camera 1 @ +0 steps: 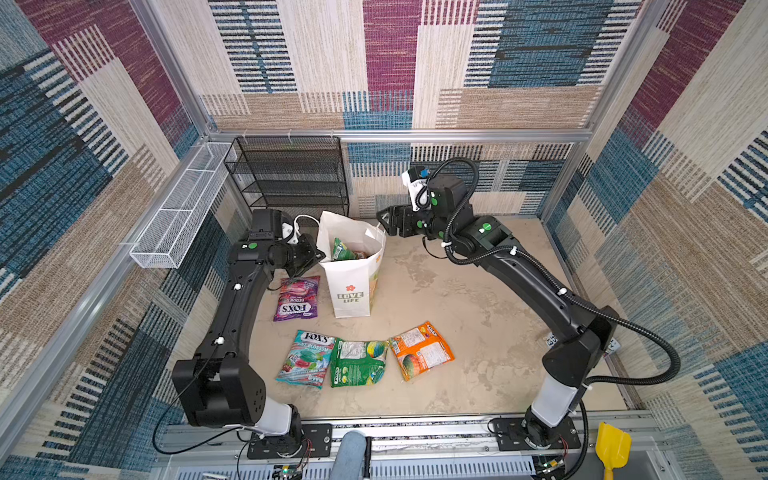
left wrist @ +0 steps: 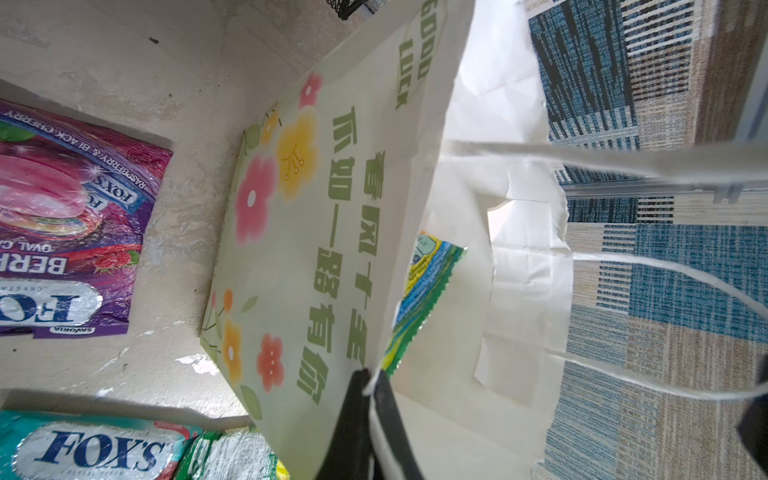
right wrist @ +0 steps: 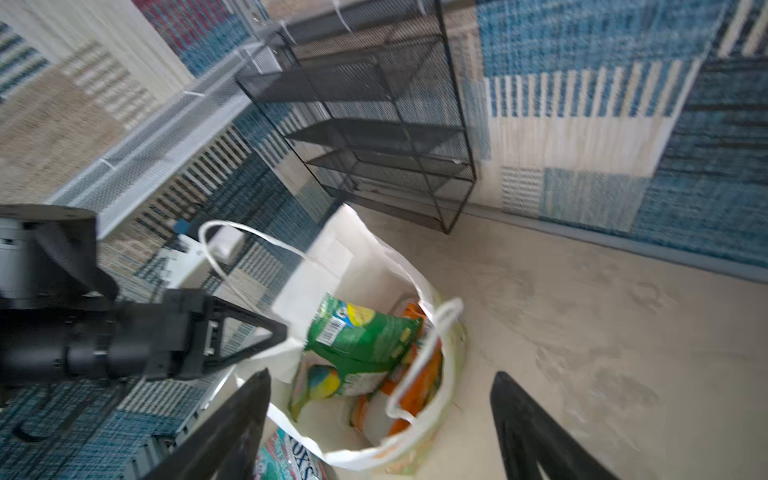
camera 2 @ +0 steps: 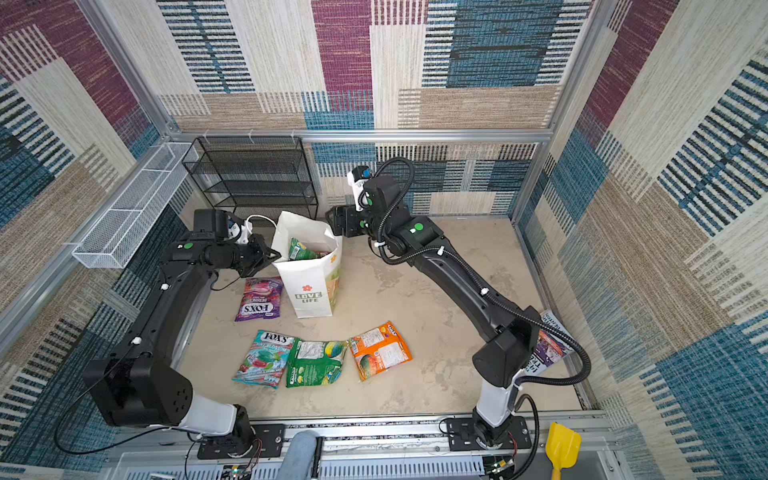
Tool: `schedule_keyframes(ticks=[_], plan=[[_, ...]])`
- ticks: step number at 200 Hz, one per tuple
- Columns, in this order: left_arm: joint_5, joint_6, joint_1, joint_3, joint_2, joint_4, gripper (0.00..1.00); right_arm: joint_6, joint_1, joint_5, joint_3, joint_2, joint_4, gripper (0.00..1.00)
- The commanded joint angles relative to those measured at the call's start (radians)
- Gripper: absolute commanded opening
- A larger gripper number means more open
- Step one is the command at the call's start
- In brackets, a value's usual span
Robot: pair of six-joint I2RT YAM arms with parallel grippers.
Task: Place the snacks into the paper bag
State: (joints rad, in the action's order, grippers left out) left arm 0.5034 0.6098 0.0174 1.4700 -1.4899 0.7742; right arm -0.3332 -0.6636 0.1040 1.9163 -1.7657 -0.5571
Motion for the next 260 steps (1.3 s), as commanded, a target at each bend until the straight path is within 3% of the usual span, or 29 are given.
schedule_keyframes(ticks=[1,29,56,76,92,126,168,201,260], plan=[[0.013,0.01,0.0,-0.002,-0.001,-0.043,0.03,-0.027,0.005,-0.015,-0.06,0.02,0.04,0.83],[0.017,0.011,-0.001,-0.003,-0.005,-0.043,0.03,-0.037,0.013,0.044,-0.09,0.002,0.088,0.78],[0.014,0.009,0.0,-0.002,-0.007,-0.045,0.03,-0.031,0.013,0.125,-0.02,-0.074,0.094,0.64],[0.013,0.008,-0.002,-0.002,-0.01,-0.044,0.03,-0.029,0.016,0.153,0.055,-0.135,0.083,0.49],[0.012,0.006,-0.002,-0.002,-0.014,-0.043,0.03,-0.03,0.021,0.168,0.109,-0.172,0.064,0.3],[0.01,0.006,-0.003,-0.002,-0.018,-0.044,0.03,-0.035,0.027,0.207,0.093,-0.163,0.101,0.0],[0.062,0.01,-0.009,-0.001,-0.022,-0.065,0.03,-0.025,0.056,0.252,0.008,-0.083,0.187,0.0],[0.058,0.042,-0.07,0.05,-0.038,-0.074,0.02,-0.051,0.122,0.301,-0.075,0.0,0.252,0.0],[-0.231,0.106,-0.339,0.264,-0.143,-0.058,0.02,-0.055,0.249,0.36,-0.103,0.062,0.245,0.0]])
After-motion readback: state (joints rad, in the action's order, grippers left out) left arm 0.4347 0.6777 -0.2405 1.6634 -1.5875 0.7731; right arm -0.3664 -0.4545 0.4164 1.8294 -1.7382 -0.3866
